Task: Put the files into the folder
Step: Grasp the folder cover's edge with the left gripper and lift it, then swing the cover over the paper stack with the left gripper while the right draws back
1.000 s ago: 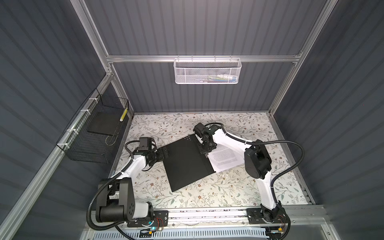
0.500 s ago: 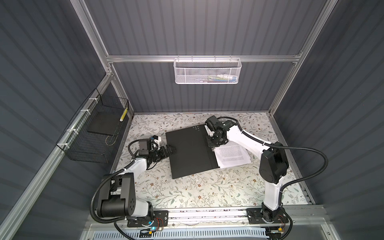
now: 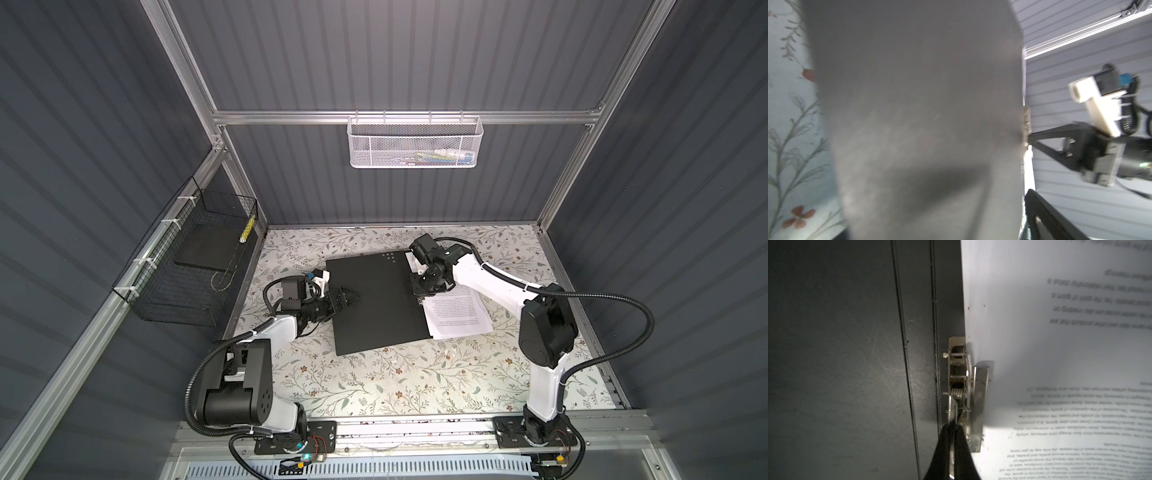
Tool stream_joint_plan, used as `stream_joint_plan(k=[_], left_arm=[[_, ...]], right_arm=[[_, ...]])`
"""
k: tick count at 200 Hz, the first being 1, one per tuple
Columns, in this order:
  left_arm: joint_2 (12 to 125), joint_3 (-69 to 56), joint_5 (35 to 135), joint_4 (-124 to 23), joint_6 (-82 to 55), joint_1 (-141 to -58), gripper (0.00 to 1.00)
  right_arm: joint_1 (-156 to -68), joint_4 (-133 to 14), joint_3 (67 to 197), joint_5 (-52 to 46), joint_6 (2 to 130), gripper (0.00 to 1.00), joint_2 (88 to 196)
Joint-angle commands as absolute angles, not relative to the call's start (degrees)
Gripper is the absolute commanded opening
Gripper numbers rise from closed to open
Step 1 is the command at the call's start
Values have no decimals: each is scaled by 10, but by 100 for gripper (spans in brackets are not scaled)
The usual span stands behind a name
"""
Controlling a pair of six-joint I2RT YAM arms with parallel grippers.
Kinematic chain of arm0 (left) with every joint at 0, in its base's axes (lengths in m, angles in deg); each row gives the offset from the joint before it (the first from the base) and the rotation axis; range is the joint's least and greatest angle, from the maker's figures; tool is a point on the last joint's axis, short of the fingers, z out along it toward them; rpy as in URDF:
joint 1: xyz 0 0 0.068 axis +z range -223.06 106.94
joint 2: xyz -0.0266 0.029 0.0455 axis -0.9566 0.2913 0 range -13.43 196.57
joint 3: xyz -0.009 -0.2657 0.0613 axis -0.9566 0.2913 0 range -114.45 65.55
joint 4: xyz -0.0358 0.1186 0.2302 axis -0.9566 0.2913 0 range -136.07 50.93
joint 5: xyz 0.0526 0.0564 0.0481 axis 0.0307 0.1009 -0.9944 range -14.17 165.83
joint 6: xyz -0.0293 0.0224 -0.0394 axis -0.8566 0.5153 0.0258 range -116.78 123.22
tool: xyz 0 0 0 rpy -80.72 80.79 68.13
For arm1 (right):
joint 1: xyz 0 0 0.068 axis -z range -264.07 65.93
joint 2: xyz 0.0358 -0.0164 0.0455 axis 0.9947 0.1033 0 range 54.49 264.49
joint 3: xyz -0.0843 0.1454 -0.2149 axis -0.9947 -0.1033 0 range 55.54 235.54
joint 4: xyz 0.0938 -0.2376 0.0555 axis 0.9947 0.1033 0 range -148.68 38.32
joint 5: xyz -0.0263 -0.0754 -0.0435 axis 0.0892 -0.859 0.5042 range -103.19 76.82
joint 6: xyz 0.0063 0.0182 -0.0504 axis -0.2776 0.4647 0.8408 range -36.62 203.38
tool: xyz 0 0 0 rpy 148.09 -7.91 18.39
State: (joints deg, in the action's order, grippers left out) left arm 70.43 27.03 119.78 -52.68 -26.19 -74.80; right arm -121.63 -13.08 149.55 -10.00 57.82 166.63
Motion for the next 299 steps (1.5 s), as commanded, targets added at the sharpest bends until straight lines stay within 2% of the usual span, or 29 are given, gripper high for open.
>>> stream_joint_plan(k=[1,63,72,97,113,140,164,196,261,286,299], left_arm=[[684,228,1204,-393,-253,-750,99],[642,169,1231,-349,-262,-802,99],[641,159,1229,-342,-263,-810,99],[648,139,1217,-328,-264,-834,99],[651,133,1202,-329,-270,-848,99],[668,101,1189,-324,-278,-871,99],[680,69,1163,-319,-282,-902,99],[718,25,1127,-322,-289,-949,99],[837,-132,998,-284,-303,-1062,99],[878,-214,932,-242,-298,-1113,100],[899,-244,933,-232,-301,-1130,99]], right_arm=[[-1236,-150,1471,-89,560,0,1676],[-1285,-234,1424,2,516,0,1726],[-1290,-250,1419,13,513,7,1725],[-1291,-274,1416,43,510,12,1731],[-1290,-299,1402,55,506,21,1726],[-1280,-328,1377,90,501,41,1701],[-1262,-350,1341,82,503,50,1654],[-1203,-379,1270,67,512,61,1561],[-1002,-452,1049,45,528,65,1332],[-927,-463,977,54,525,67,1289],[-896,-430,962,54,532,66,1290]])
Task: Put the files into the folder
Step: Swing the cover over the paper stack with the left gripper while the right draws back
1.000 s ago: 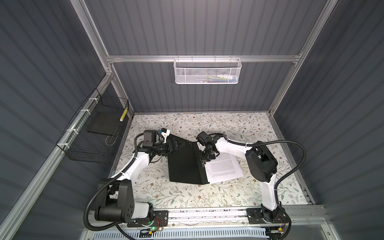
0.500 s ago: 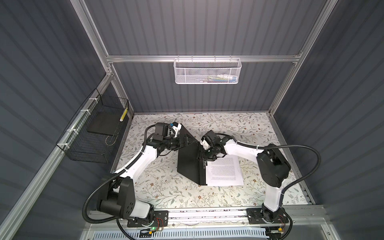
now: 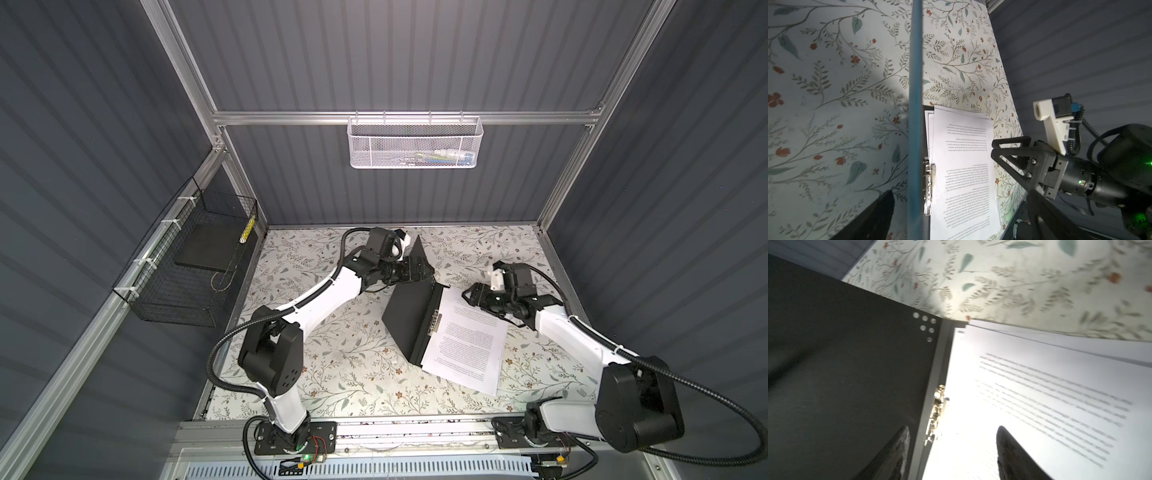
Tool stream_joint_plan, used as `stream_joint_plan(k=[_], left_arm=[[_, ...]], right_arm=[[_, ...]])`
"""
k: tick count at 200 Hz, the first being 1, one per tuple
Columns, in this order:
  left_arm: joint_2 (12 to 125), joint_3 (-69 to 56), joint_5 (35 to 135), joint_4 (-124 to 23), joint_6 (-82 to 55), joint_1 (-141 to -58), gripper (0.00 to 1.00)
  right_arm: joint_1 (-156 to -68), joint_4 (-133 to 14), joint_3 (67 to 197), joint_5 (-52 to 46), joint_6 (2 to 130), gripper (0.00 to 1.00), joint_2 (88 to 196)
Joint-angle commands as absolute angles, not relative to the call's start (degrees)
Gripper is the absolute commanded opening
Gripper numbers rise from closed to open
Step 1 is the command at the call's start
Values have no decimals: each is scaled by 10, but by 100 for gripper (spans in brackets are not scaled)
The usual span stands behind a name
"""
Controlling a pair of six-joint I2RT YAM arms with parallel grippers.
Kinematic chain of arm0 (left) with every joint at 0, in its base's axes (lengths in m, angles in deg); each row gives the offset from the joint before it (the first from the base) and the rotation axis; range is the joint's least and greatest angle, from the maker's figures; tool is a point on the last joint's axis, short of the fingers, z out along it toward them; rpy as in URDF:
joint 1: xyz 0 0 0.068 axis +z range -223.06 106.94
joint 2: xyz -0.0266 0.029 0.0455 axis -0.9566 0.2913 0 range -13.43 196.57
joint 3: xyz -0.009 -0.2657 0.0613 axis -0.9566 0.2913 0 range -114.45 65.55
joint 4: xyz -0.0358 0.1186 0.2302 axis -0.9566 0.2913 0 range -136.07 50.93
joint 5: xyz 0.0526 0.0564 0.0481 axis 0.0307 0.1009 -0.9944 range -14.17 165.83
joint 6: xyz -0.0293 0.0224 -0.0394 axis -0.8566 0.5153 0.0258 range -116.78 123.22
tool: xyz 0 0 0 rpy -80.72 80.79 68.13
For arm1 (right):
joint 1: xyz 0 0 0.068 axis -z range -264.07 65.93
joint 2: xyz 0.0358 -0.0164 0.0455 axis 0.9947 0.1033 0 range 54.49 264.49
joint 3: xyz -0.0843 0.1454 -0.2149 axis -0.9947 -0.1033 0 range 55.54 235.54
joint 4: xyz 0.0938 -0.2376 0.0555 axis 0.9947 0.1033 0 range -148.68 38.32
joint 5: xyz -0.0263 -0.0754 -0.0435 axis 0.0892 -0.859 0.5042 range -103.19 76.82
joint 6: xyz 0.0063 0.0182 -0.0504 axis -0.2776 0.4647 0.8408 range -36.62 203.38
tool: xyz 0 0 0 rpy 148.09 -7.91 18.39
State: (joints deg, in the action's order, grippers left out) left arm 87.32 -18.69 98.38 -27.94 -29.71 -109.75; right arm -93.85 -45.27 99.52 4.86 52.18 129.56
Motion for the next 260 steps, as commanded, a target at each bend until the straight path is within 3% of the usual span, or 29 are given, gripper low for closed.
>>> stream_joint_plan(k=[1,56,96,132,178,201,228,260], left_arm=[[900,-246,934,-232,-302,-1131,99],[947,-343,905,-166,-287,-1207,99],[979,-397,875,-142,-266,-1281,99],[1005,-465,834,-95,-234,-1310,99],[999,-538,703,-15,-186,-1305,99],[978,-521,705,-2,-183,-1262,99],[933,-423,720,-59,-169,-1213,99],[915,-344,723,-84,-166,-1197,99]], right_arm=[[-894,-428,961,54,533,66,1290],[-888,-506,864,86,479,66,1310],[-893,-607,890,152,438,64,1393],[-916,-615,942,148,429,64,1421],[-870,-354,1008,-37,523,70,1281],[-831,-266,1015,-84,543,73,1194],[-808,-212,1016,-80,557,76,1105],[-807,-209,999,-16,542,76,1092]])
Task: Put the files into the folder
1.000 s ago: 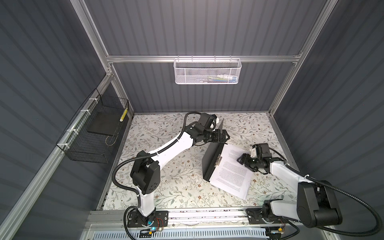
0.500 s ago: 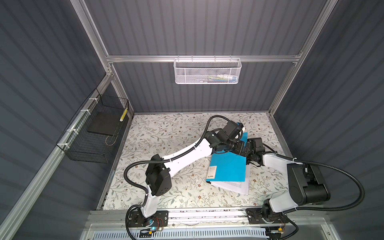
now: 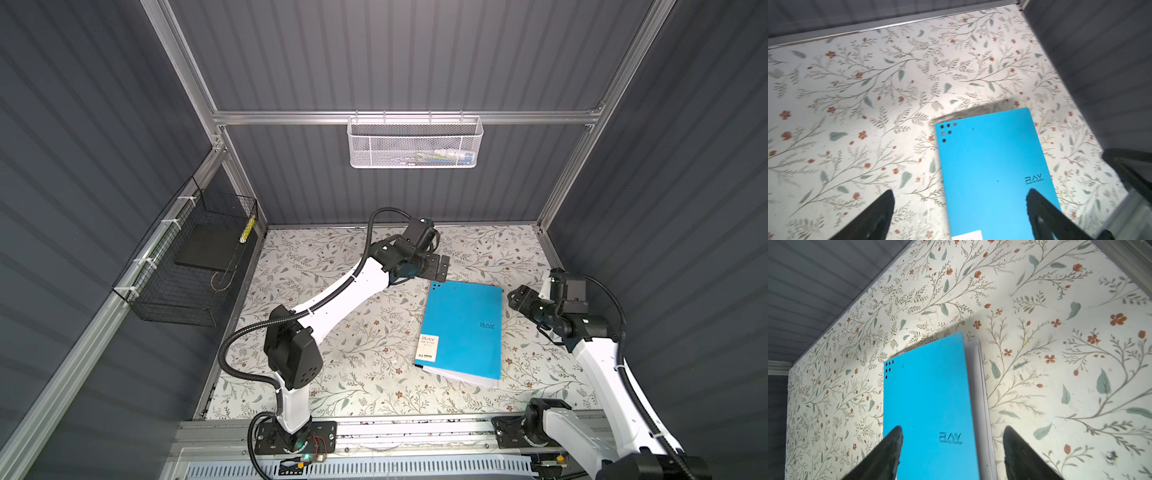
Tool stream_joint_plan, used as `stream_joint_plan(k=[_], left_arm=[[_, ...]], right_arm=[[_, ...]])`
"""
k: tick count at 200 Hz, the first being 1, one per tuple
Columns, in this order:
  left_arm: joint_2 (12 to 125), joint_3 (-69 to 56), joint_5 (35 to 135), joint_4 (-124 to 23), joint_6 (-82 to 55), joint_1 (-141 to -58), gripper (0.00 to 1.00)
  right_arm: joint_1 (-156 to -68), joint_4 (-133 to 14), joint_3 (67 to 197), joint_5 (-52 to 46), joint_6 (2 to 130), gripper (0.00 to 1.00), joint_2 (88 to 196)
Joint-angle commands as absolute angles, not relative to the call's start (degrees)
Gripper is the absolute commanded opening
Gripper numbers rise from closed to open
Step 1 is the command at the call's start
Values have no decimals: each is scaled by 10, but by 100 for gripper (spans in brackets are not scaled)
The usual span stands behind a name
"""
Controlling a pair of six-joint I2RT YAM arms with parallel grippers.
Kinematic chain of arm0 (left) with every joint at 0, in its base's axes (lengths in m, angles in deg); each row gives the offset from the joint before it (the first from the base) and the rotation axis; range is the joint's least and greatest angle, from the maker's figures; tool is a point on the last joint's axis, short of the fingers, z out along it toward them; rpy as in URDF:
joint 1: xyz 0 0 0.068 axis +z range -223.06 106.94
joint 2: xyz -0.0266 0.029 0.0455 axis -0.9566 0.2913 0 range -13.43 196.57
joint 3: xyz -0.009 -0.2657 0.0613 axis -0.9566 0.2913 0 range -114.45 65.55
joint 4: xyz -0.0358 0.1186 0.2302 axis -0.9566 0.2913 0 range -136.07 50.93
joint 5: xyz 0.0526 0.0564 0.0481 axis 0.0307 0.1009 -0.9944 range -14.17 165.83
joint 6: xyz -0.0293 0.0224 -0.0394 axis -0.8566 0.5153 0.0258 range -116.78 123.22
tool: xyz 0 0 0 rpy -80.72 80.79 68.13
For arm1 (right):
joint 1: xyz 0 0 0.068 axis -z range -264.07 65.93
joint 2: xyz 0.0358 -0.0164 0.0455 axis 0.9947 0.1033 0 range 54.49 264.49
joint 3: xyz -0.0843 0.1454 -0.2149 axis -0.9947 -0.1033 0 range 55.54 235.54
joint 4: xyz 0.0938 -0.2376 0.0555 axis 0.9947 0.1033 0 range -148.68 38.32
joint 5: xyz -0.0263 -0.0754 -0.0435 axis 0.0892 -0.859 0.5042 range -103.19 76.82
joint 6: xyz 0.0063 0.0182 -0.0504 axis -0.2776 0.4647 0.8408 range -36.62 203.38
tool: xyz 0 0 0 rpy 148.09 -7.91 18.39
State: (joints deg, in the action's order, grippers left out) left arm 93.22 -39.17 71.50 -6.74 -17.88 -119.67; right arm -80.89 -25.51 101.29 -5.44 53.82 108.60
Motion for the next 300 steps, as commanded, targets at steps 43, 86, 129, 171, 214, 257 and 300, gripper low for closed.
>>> stream_joint_plan(k=[43,86,129,171,214,257,300], left_arm=[[852,-125,770,-234,-193,-1144,99],[867,-34,820,-302,-219,-1144,99],[837,-6,771,-282,-214,-1130,99],[800,31,736,-262,-211,-1103,99],[745,70,707,-246,-203,-1043,99],[679,108,680,-236,-190,-953,99],[666,132,682,-261,-188,-873,99]], right_arm=[[-808,-277,907,36,528,78,1136],[-808,-333,890,54,518,78,1224],[-852,-383,899,67,499,78,1303],[-915,-415,933,40,471,77,1371],[-995,-429,1029,34,446,77,1444],[-1025,-252,1147,-127,584,64,1430],[-1120,-294,1212,-10,608,23,1479]])
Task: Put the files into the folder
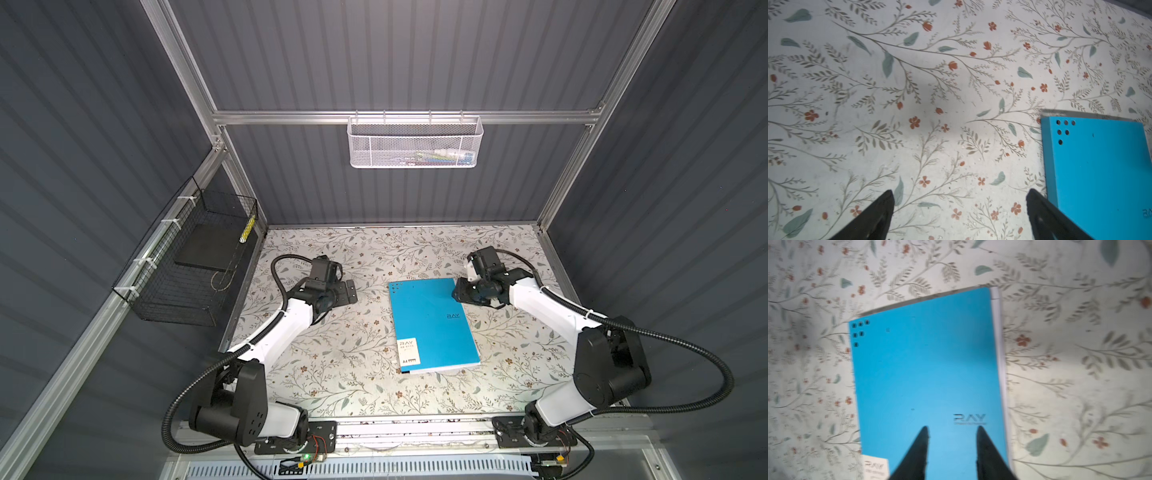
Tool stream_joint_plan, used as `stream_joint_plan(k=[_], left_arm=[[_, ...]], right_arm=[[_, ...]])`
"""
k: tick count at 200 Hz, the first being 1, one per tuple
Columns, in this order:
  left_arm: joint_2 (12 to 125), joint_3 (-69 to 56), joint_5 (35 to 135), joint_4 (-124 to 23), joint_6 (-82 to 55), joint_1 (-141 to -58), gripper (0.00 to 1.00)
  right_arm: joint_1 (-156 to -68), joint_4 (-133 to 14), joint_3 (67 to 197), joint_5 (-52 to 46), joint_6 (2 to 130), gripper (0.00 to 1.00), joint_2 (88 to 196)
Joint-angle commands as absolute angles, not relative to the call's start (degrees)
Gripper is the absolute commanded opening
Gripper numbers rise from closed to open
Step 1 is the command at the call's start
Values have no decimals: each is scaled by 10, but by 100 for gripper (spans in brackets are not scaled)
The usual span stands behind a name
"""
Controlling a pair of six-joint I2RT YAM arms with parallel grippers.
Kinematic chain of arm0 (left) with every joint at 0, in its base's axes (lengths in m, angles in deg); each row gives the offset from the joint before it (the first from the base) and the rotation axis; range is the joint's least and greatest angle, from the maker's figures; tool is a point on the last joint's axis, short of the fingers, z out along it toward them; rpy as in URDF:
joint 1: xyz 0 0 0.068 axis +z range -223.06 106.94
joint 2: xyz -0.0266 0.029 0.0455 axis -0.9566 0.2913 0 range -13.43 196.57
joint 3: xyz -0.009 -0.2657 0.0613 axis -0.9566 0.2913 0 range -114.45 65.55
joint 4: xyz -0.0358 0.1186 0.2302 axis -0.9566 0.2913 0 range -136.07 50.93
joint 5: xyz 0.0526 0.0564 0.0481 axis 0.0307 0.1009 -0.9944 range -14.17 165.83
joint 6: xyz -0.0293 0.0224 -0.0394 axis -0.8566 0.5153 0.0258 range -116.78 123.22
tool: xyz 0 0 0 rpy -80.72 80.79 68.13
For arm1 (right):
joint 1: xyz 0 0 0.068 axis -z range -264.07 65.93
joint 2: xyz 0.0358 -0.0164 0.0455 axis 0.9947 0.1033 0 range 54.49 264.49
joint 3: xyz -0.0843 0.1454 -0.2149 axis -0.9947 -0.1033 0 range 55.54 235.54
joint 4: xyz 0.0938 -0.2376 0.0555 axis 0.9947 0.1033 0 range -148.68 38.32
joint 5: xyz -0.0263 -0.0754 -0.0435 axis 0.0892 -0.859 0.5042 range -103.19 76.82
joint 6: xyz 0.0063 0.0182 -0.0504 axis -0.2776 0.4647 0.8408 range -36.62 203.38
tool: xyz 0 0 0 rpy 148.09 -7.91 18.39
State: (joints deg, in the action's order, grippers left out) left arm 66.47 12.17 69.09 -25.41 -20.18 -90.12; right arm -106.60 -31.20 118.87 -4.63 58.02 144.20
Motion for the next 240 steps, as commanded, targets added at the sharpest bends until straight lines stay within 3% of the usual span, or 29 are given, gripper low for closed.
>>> stream_joint_plan(k=[1,30,71,101,128,151,168,206,225,240], left_arm=[[666,132,682,-262,-188,-872,100],[681,142,683,-289,-189,-827,99],[683,167,663,-323,-188,-796,100],[691,176,630,-348,-176,-789,99],[705,189,567,-404,-142,-784,99],[713,186,498,-438,-99,-778,100],[714,225,480,-537,-63,-773,100],[753,266,500,-690,-19,-768,100],[779,274,537,-734,-12,-766,99],[797,282,558,-758,-5,-766,99]], right_arm=[[-1124,-294,1213,-10,609,22,1481],[-1173,-310,1234,24,605,7,1555],[-1198,-281,1247,-11,613,3,1649],[-1198,-303,1235,0,617,6,1667],[-1183,-336,1214,-11,613,17,1571],[-1125,-355,1175,-75,622,22,1455],[-1044,-384,1127,-111,638,38,1378],[-856,-588,961,-158,692,29,1257],[-815,-669,916,-176,721,35,1257],[-800,-693,907,-187,740,33,1281]])
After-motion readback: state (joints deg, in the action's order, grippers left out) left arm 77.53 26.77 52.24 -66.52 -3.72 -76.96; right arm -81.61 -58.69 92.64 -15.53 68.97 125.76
